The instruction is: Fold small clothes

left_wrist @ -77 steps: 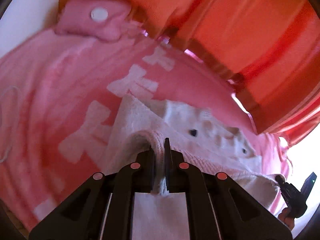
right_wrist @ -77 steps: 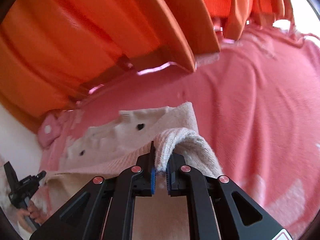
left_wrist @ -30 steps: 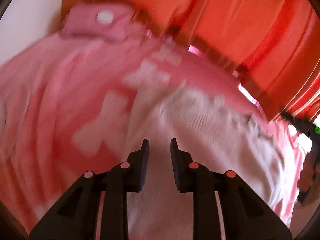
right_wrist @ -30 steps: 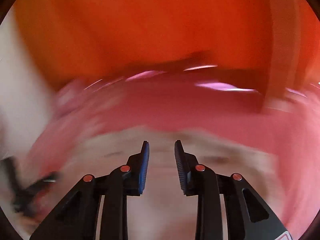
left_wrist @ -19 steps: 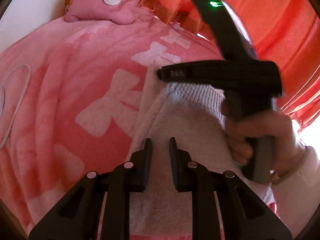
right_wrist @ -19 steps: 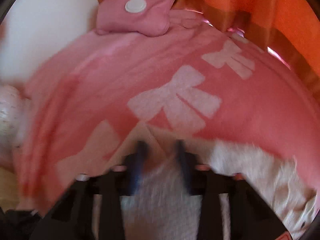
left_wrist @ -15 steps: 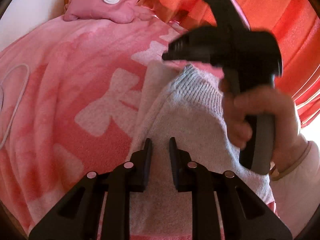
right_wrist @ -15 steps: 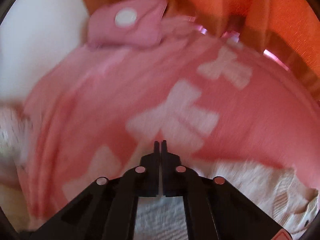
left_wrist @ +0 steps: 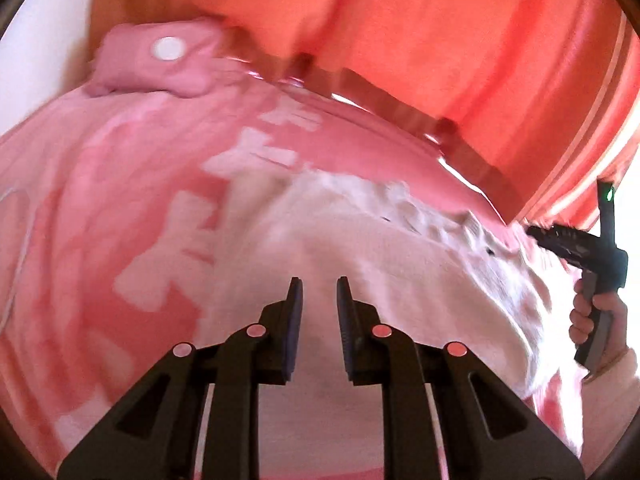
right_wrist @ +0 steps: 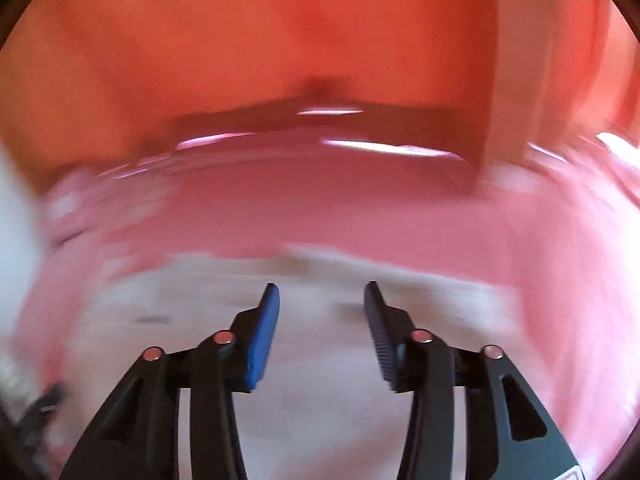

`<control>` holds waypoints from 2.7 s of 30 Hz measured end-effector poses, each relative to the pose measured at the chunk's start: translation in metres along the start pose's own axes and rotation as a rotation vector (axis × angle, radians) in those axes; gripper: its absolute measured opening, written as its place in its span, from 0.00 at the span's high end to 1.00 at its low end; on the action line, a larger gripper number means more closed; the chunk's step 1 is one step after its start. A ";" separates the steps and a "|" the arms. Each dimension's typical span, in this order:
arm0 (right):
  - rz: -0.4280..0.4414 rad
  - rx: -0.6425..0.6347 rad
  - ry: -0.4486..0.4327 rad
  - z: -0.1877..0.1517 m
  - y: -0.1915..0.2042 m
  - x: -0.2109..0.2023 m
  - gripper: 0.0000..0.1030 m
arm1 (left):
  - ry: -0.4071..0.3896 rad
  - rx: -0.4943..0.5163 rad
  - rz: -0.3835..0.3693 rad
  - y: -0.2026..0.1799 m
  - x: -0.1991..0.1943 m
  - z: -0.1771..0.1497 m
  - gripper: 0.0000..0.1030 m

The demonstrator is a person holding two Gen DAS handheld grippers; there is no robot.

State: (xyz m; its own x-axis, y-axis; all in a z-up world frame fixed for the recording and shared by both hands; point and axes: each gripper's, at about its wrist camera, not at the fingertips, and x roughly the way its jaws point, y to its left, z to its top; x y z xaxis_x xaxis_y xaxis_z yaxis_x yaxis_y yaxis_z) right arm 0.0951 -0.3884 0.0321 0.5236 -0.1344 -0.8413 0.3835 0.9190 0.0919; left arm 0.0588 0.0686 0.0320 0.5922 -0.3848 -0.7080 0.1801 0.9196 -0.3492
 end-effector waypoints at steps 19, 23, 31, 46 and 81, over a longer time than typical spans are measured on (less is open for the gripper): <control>0.175 -0.039 0.050 -0.008 -0.021 0.057 0.86 | 0.087 -0.098 0.045 -0.005 0.067 0.049 0.66; 0.314 0.041 -0.110 0.011 -0.039 0.011 0.88 | 0.082 -0.063 0.090 -0.013 0.090 0.067 1.00; 0.169 0.019 -0.029 0.006 -0.039 0.054 0.84 | 0.075 0.034 0.194 -0.027 0.106 0.064 1.00; 0.126 -0.094 0.016 -0.048 0.011 0.017 0.79 | 0.063 0.070 0.246 -0.036 0.105 0.059 1.00; 0.349 -0.324 0.129 -0.104 0.124 0.019 0.78 | 0.044 -0.280 0.045 0.017 -0.002 0.005 0.83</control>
State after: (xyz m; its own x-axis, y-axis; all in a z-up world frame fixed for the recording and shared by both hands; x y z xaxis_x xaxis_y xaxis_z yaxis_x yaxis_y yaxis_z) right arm 0.0735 -0.2385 -0.0273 0.4721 0.2298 -0.8511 -0.0649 0.9719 0.2264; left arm 0.0649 0.0859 0.0307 0.5585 -0.3532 -0.7505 -0.0727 0.8805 -0.4684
